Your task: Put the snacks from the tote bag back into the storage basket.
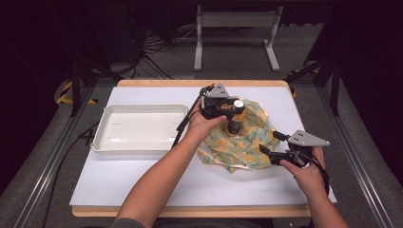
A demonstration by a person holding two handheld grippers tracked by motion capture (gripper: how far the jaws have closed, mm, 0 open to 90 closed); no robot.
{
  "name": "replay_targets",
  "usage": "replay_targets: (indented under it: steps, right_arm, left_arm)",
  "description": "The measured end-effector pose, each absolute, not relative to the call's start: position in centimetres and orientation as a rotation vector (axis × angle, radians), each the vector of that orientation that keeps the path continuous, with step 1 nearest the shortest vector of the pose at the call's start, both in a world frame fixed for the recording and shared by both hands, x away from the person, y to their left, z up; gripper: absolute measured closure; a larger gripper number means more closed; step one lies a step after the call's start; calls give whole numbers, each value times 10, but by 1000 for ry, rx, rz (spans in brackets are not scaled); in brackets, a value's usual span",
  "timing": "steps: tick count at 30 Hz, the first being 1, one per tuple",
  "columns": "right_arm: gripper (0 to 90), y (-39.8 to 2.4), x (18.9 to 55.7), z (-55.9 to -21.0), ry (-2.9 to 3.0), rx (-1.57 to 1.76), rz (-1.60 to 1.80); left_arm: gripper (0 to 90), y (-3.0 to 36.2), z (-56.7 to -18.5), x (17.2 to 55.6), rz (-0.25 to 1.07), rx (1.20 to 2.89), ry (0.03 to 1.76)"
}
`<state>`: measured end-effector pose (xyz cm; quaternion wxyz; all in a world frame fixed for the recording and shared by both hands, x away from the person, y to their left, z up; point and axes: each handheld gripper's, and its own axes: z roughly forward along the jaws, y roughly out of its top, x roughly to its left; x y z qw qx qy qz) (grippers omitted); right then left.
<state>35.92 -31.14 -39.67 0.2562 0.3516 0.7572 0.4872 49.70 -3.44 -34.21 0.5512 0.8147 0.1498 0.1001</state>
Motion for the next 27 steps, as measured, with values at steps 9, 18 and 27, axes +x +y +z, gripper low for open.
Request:
replay_targets:
  steps: [9,18,27]
  right_arm:
    - [245,-311,359,-397,2053,958,1327]
    - [248,-310,360,-398,2057,963,1334]
    - [247,-310,360,-399,2064,969,1334]
  left_arm:
    - [583,-33,-320,491,259,1917,326]
    - [583,-33,-295,484,236,1917,285]
    - [582,-35,-274,476,202,1939,254]
